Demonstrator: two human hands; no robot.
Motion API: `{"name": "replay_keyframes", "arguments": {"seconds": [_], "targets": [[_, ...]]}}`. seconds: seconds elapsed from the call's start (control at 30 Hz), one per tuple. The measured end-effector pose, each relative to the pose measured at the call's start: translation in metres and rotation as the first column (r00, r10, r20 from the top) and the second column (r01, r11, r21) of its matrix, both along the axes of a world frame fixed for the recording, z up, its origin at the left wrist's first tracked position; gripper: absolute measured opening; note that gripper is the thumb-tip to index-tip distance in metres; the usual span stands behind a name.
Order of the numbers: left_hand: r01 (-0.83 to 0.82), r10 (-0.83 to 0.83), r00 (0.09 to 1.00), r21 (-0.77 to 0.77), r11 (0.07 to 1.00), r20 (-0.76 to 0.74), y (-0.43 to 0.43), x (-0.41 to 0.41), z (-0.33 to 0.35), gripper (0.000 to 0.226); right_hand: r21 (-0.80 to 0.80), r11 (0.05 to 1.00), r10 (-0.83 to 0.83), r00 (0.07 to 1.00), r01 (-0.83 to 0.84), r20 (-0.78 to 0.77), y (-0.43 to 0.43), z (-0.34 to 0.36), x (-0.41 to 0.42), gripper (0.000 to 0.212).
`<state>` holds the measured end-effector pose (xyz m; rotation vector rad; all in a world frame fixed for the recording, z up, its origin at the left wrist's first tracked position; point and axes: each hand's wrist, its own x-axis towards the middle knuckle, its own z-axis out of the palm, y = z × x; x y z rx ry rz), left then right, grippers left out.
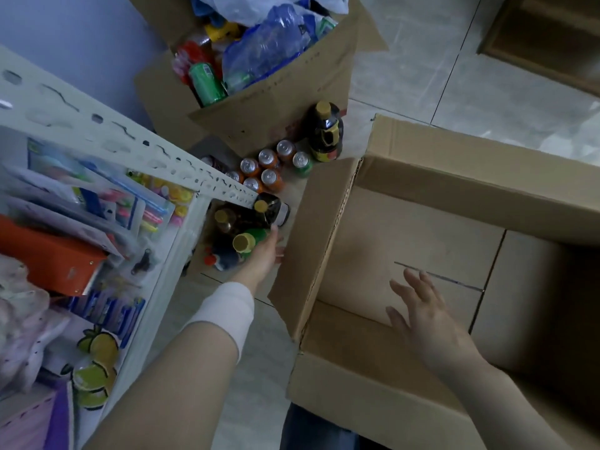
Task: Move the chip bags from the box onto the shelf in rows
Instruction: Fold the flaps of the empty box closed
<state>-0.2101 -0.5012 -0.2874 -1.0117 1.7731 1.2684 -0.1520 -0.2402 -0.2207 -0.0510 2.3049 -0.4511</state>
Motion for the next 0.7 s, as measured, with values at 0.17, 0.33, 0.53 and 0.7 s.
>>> {"name": "replay_keyframes", "arguments": {"seconds": [0.17, 0.33, 0.53, 0.7], "targets": [[-0.178, 0.146, 0.975, -0.197, 0.964, -0.165, -0.027, 0.011, 0.024, 0.063, 0.007, 0.999, 0.049, 0.999, -0.049, 0.023, 0.006, 0.012, 0.000, 0.051], [-0.266, 0.120, 0.902, -0.314, 0.911, -0.415, -0.017, 0.036, 0.113, 0.056, -0.007, 1.000, -0.020, 1.000, 0.020, -0.015, 0.022, 0.053, 0.000, 0.052], [-0.175, 0.174, 0.863, 0.042, 0.984, -0.475, 0.035, 0.050, 0.202, 0.059, -0.014, 0.989, -0.147, 0.983, 0.146, -0.107, 0.049, 0.091, 0.012, 0.051], [0.289, -0.221, 0.897, 0.130, 0.949, -0.382, 0.126, 0.068, 0.181, 0.051, -0.020, 0.960, -0.279, 0.951, 0.279, -0.134, 0.085, 0.097, 0.033, 0.050]]}}
